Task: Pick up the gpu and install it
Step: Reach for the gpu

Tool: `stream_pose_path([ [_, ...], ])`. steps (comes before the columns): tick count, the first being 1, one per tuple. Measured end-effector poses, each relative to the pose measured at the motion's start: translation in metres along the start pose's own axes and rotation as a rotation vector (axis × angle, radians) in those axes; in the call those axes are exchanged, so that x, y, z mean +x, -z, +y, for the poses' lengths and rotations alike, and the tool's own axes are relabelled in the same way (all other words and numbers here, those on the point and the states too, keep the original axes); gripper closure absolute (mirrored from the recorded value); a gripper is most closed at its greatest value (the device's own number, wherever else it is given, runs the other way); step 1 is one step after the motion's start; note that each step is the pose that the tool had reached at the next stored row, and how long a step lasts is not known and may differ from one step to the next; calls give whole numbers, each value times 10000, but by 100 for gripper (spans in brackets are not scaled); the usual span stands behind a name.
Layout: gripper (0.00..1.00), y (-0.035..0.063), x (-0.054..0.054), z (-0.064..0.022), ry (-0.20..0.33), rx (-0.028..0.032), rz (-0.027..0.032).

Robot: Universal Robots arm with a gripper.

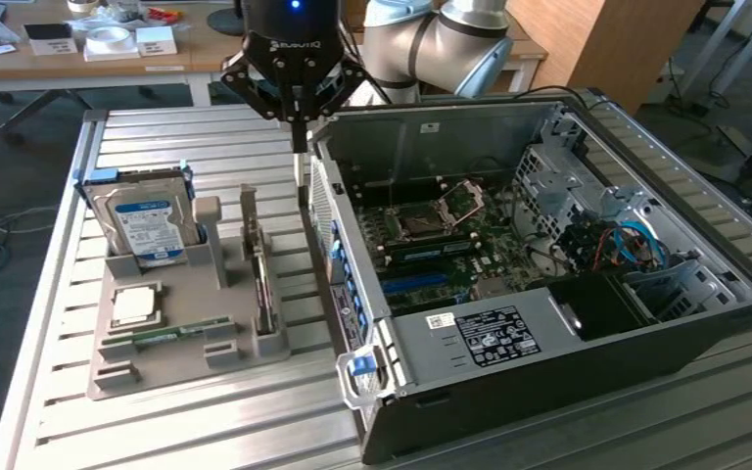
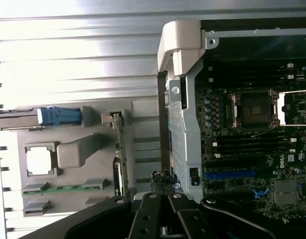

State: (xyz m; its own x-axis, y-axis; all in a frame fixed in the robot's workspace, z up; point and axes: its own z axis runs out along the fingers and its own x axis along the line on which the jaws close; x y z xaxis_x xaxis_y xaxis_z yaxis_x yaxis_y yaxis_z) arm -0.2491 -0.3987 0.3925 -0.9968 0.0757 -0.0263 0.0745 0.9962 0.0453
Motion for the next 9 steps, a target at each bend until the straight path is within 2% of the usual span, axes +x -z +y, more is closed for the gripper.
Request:
stream_pose_path([
  [9, 89, 4, 140, -11, -1, 0, -1],
])
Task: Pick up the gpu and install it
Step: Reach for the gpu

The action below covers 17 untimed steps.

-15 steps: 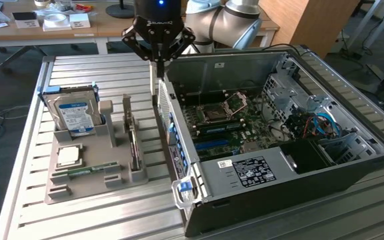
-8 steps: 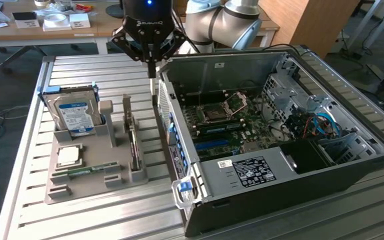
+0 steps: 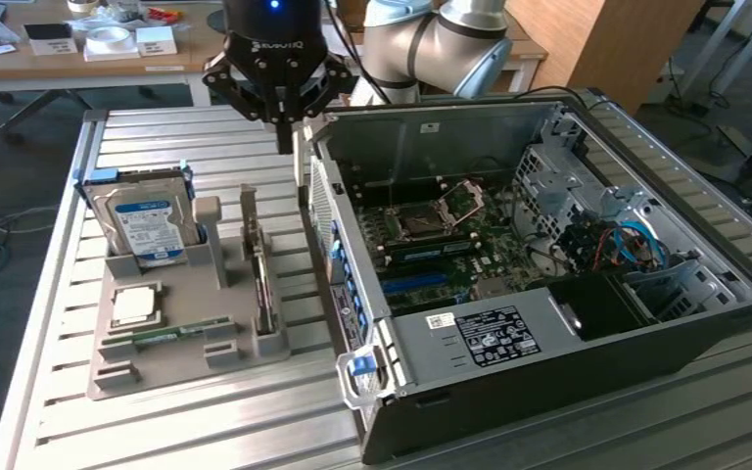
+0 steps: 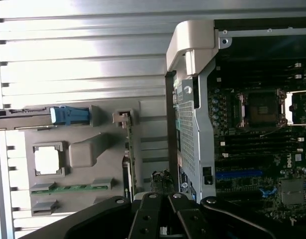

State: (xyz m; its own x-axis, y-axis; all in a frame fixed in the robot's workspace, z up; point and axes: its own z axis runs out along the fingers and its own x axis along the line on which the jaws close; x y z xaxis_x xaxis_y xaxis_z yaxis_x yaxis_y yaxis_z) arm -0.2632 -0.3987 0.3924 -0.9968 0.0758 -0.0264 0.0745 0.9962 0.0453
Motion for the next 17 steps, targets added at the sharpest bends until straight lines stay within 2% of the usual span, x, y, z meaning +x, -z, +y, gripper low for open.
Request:
stream_pose_path([
  [8, 89, 2, 85, -6, 0, 0, 0],
  [17, 89, 3, 110, -8, -1, 0, 0],
])
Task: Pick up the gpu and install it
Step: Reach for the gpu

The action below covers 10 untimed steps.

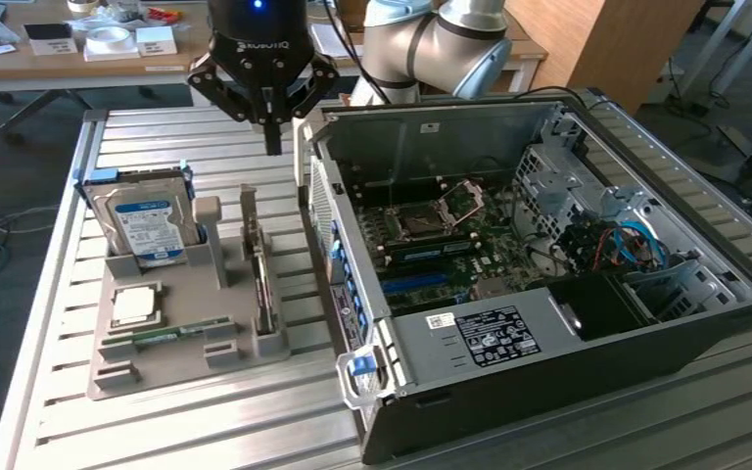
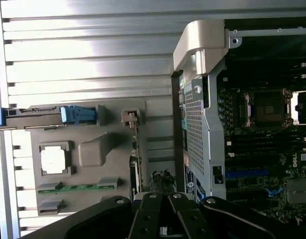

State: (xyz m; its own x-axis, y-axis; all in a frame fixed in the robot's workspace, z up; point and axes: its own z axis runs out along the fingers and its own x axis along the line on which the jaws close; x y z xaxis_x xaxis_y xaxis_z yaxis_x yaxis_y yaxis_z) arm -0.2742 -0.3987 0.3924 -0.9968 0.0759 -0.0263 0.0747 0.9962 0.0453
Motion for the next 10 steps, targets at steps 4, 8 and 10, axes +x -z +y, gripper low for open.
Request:
stream_pose_path([
  [4, 89, 0, 59, -4, 1, 0, 0],
  [8, 89, -1, 122, -9, 1, 0, -1],
  [10, 89, 0, 154, -11, 1, 0, 0],
])
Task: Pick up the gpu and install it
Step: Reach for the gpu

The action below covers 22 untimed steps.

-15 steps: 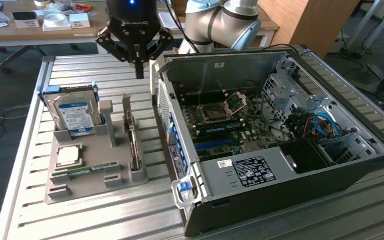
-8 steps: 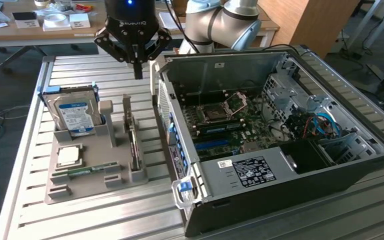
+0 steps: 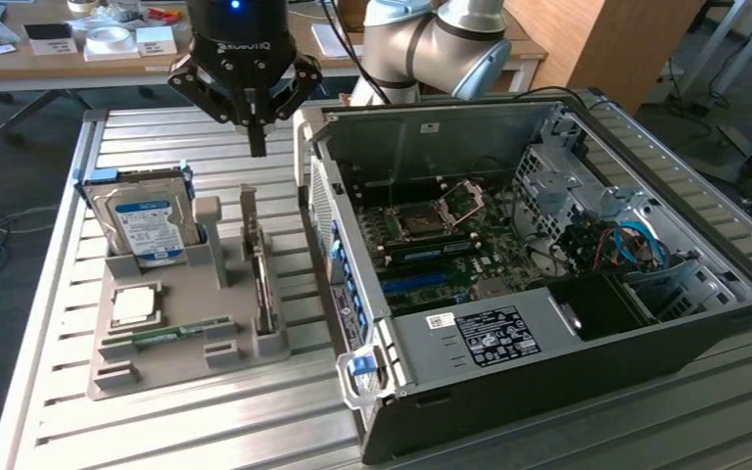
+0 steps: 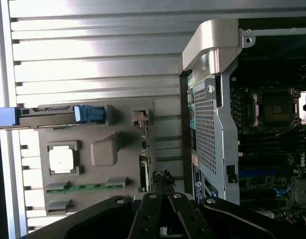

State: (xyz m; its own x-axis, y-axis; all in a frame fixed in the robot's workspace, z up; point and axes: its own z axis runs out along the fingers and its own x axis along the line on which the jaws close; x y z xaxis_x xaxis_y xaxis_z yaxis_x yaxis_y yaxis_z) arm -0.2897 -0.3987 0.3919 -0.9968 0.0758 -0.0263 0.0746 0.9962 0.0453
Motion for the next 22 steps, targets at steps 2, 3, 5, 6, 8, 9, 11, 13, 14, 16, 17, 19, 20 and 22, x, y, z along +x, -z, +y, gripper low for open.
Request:
stream_pose_path([
  [2, 89, 0, 29, -2, 0, 0, 0],
  [3, 89, 0, 44, -3, 0, 0, 0],
  [5, 89, 0, 70, -5, -1, 0, 0],
  [6, 89, 0, 72, -5, -1, 0, 1],
  [8, 89, 0, 72, -5, 0, 0, 0],
  [9, 89, 0, 72, -5, 0, 0, 0],
  [11, 89, 0, 72, -5, 0, 1, 0],
  [13, 89, 0, 72, -5, 0, 0, 0],
  [14, 89, 0, 72, -5, 0, 0, 1],
  [16, 89, 0, 73, -12, 1, 0, 1],
  [17, 89, 1, 72, -20, 0, 0, 1],
  [19, 89, 1, 70, -43, 0, 0, 1],
  [20, 89, 2, 70, -56, -1, -1, 0],
  [22, 89, 3, 67, -87, 0, -1, 1],
])
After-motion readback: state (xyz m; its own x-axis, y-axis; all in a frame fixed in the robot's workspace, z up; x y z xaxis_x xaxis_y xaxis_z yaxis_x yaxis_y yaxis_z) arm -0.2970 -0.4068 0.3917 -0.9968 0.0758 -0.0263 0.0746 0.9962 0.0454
